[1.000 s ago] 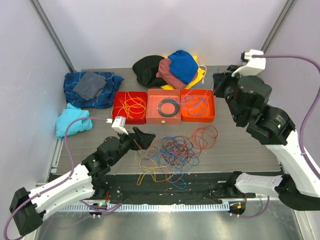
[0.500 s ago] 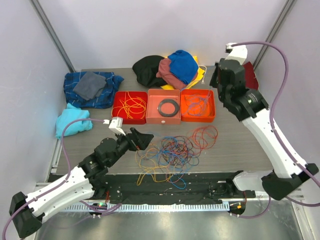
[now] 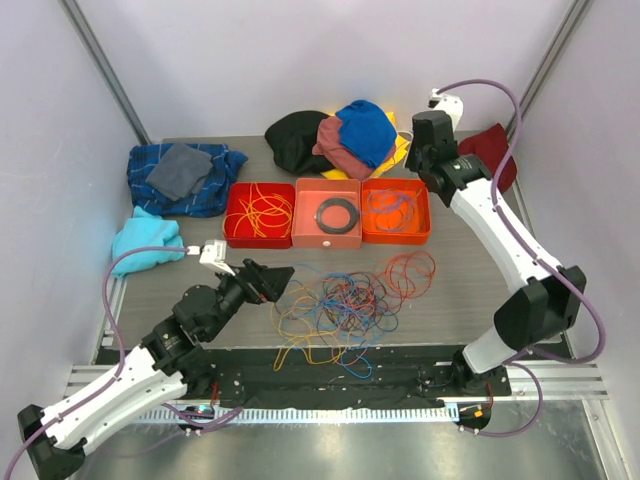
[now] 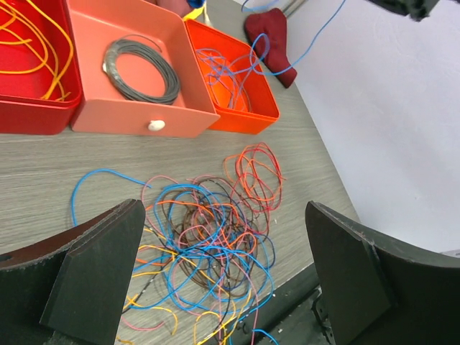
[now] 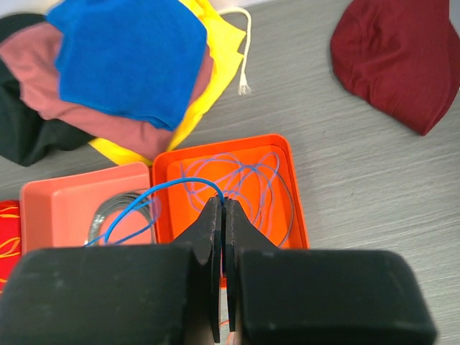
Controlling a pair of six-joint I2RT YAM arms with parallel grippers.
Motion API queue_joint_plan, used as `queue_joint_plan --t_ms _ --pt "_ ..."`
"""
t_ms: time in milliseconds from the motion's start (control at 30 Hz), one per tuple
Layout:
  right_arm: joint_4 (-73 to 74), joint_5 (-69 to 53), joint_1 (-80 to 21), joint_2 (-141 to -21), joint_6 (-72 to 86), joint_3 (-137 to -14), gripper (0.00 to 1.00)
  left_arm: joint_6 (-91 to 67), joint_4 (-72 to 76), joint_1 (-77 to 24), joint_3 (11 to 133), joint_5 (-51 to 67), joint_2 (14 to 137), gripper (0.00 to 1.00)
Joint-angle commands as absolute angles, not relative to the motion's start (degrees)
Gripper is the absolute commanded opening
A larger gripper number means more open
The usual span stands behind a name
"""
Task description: Untangle the cables
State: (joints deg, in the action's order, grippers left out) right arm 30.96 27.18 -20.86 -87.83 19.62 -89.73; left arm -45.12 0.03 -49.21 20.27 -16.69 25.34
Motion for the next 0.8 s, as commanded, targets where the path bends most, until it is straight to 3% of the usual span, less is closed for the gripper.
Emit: queue_joint_plan --t_ms 0,600,700,733,767 --pt "27.60 26.54 -19.25 -89.82 20.39 -91.58 0.01 -43.68 -2.72 -49.22 19.87 -19.60 22.86 1.00" --pt "23.03 25.50 -17.84 -94.92 20.92 -82.97 0.01 -44.03 -1.85 -49.22 19.60 -19.95 24.08 1.00" --pt "24.08 23.74 -17.84 -94.75 22.32 -81.74 0.17 -44.30 -2.11 -49.22 19.86 -20.04 24.17 1.00" --pt "24.17 23.73 -17.93 -93.61 22.76 -80.69 0.34 -44.30 -2.28 -49.22 19.95 -20.04 24.26 1.00" --pt "24.17 23.82 -17.93 -92.99 22.76 -80.34 0.40 -44.30 -2.37 -49.22 20.13 -20.13 24.34 1.00"
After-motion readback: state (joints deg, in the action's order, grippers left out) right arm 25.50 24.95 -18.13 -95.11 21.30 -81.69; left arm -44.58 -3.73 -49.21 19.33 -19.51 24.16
